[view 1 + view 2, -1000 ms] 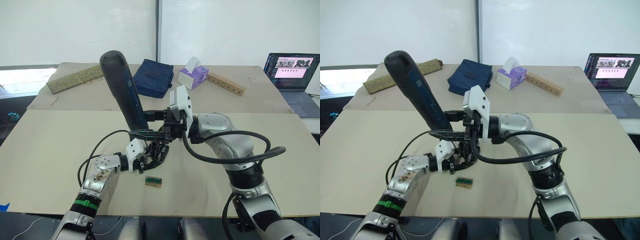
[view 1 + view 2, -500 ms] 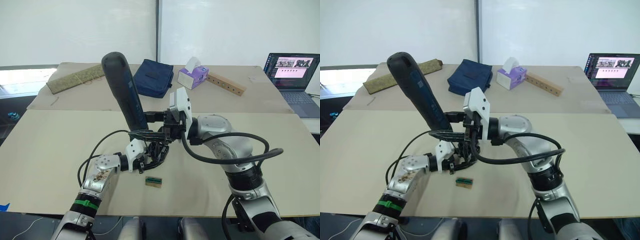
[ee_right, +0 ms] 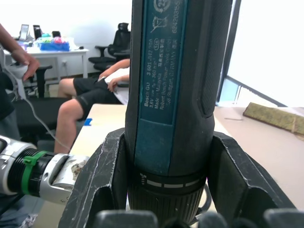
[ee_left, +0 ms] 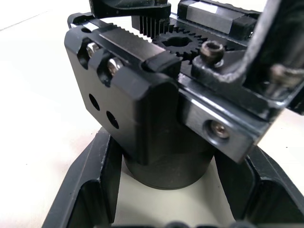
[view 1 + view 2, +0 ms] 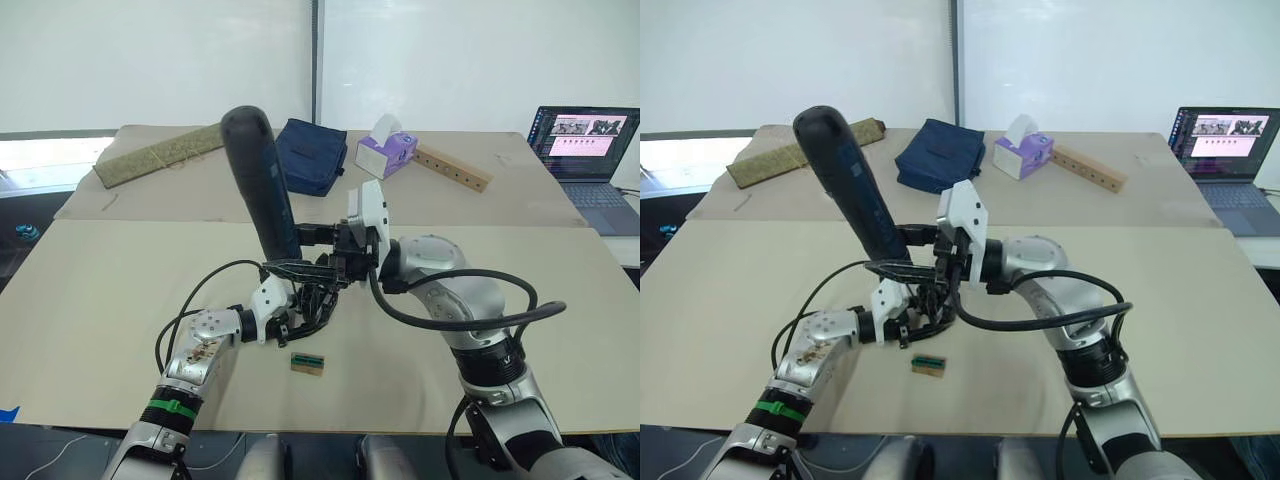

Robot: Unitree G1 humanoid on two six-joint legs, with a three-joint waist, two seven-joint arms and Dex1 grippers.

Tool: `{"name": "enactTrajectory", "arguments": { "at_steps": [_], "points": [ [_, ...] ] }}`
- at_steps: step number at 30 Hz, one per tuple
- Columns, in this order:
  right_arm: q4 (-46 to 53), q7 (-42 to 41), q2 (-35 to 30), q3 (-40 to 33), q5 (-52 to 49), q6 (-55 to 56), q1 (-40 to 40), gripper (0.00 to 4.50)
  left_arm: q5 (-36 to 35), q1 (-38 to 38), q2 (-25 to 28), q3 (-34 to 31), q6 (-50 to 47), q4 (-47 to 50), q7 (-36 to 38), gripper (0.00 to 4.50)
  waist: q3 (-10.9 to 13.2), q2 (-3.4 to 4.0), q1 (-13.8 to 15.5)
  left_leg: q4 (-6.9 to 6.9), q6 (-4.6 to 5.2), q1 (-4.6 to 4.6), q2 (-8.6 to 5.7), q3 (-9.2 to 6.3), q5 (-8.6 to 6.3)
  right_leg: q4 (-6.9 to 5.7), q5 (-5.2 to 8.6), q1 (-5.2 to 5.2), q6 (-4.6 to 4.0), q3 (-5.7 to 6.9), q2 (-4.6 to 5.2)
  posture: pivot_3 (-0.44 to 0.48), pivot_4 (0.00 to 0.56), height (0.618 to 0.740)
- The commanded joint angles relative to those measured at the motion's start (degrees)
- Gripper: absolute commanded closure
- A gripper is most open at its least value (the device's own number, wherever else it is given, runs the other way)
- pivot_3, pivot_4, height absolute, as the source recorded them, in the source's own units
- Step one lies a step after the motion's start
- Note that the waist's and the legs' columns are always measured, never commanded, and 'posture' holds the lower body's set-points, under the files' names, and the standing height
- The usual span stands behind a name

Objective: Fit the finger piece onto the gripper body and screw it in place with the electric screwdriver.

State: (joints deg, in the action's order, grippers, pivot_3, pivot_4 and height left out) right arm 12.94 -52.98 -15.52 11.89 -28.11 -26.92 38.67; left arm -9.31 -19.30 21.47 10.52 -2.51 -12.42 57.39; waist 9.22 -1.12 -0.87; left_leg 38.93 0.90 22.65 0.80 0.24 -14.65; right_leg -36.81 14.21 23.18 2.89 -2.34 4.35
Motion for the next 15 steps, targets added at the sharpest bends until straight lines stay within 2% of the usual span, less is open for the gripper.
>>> {"name": "enactTrajectory", "arguments": {
  "at_steps": [1, 15],
  "points": [
    [0.00, 0.20, 0.25, -1.44, -0.01, 2.70, -1.08, 2.58, 0.58, 1.37, 0.11, 1.61, -1.54, -2.11, 0.69, 2.20, 0.00, 0.00, 0.00, -0.01, 0.00, -0.01, 0.00, 0.00, 0.00, 0.00, 0.00, -0.01, 0.00, 0.00, 0.00, 0.000, 0.150, 0.740],
    [-1.69, 1.00, 1.05, 0.32, 1.09, 4.24, -4.40, 2.58, 0.53, 1.39, 0.71, 1.53, -1.83, -1.85, 1.10, 2.20, -0.04, 0.01, -0.07, -0.05, 0.00, -0.18, 0.01, 0.02, 0.00, 0.00, 0.00, -0.12, 0.00, -0.03, 0.00, 0.000, 0.150, 0.740]
  ]
}}
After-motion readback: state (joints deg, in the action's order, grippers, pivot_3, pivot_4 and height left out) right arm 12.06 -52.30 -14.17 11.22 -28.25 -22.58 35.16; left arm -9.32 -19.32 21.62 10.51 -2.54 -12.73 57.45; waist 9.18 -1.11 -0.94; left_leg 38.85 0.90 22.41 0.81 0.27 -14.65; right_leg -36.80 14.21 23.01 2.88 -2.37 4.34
